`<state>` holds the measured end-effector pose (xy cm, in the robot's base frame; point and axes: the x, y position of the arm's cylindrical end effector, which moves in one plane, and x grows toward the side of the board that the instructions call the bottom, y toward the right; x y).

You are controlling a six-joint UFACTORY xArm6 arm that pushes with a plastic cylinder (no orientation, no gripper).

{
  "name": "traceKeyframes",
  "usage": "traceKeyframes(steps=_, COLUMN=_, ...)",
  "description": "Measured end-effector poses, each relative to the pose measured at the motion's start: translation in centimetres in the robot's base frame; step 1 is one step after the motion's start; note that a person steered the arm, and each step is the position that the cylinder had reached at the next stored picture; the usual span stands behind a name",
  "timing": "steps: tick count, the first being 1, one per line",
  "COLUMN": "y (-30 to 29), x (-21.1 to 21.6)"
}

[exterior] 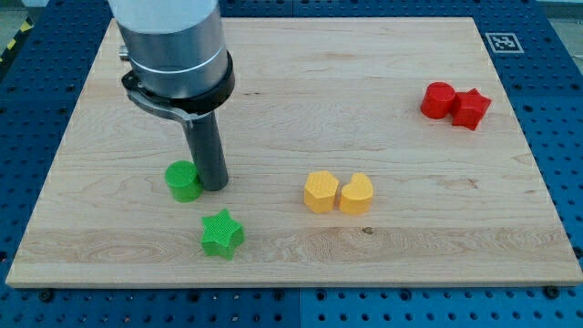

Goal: Move green star to green circle

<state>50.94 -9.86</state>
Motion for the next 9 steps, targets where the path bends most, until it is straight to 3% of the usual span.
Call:
traceKeyframes(steps=2, y=6.7, x=5.2)
traceKeyframes(steps=5, y=9.4, x=7.1)
traceKeyframes(steps=7, y=9.9, x=10.9)
traceKeyframes(steps=9, y=7.0, x=9.5)
